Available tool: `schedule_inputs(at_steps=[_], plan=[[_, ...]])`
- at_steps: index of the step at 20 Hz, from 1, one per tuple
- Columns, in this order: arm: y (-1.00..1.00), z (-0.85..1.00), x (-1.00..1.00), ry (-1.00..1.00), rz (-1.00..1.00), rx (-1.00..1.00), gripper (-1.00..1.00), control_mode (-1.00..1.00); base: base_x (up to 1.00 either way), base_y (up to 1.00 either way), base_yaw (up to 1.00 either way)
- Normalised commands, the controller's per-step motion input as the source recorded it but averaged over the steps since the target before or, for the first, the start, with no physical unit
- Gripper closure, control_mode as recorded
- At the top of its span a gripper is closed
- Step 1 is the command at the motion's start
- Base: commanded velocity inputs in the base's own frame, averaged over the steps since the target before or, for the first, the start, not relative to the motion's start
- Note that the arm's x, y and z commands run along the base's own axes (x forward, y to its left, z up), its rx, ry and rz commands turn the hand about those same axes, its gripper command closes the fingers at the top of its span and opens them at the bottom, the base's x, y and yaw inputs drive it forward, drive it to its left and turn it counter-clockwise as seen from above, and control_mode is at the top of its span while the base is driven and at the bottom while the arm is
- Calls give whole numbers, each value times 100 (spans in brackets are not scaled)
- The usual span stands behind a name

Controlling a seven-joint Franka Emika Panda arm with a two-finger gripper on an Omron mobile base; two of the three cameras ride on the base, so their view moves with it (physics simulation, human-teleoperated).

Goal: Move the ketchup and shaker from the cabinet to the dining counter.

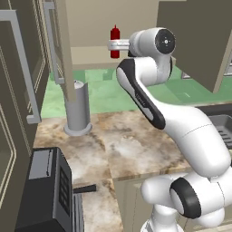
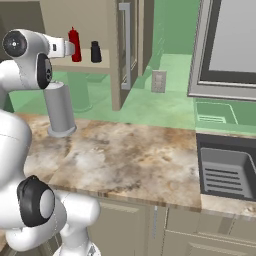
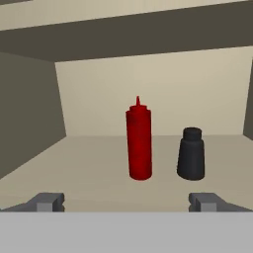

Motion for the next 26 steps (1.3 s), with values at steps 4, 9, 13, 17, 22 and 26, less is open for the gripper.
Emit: schedule_inputs(at_steps=[4,9,13,17,22,26], plan=[[1,0,0,0,0,0,-100,-100,0,0,0],[0,2,7,0,0,0,-100,-100,0,0,0],[4,4,21,0,-1,0,-100,-100,0,0,0],[7,1,27,0,-2,0,-100,-100,0,0,0],[0,0,28,0,-1,0,-100,-100,0,0,0],[0,0,25,2,-1,-1,-100,-100,0,0,0]])
